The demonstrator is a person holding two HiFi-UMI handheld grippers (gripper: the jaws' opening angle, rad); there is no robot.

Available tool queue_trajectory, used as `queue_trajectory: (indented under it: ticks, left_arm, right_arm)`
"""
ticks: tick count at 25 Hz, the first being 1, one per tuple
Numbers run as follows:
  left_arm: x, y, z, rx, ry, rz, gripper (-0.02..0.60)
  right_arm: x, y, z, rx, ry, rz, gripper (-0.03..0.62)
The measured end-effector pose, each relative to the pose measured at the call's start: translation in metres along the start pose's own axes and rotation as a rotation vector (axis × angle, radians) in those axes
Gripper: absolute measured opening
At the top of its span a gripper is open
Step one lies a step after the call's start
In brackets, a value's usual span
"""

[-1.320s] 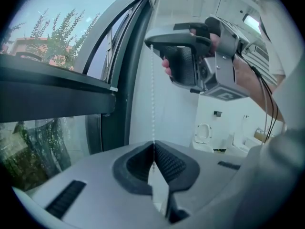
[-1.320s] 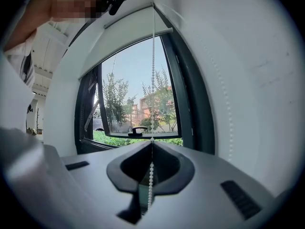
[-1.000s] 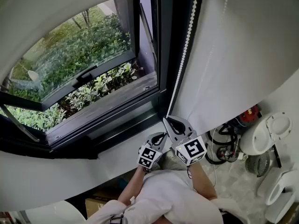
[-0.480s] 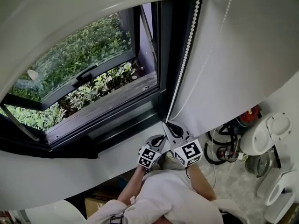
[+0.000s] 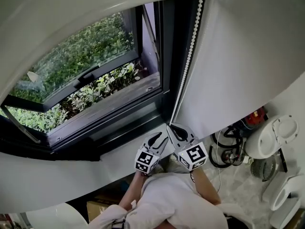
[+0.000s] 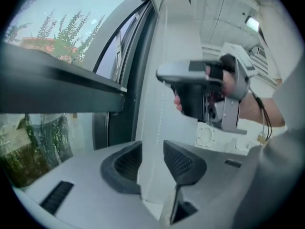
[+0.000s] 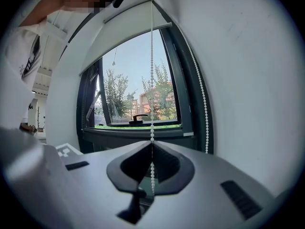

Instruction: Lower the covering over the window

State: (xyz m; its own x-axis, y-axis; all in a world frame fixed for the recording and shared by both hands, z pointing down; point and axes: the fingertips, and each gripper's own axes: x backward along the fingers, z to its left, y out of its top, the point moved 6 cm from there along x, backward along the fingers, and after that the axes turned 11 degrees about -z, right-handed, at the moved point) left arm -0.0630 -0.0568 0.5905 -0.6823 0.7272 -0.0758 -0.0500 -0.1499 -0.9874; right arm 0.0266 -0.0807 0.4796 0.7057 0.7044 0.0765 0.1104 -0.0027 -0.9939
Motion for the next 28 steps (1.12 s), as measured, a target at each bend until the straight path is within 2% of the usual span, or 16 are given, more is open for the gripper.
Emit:
queue_trajectory:
  ticks: [14, 21, 28]
  left_arm:
    - [0.007, 0.174, -0.008, -0.121, -0.051, -0.226, 0.135]
    - [-0.011, 0.255, -0.021, -0.148, -0.121, -0.307, 0.120]
    - [-0.028, 0.299, -0.027, -0.196, -0.148, -0.344, 0.090]
  right_arm:
    - [0.007, 0.001, -0.003, -0.007, -0.001, 0.001, -0.003]
    - [0.006, 0.001, -0.003, -0.009, -0.003, 0.005, -0.003]
    - [0.006, 0.001, -0.001, -0.008, -0.002, 0.006, -0.003]
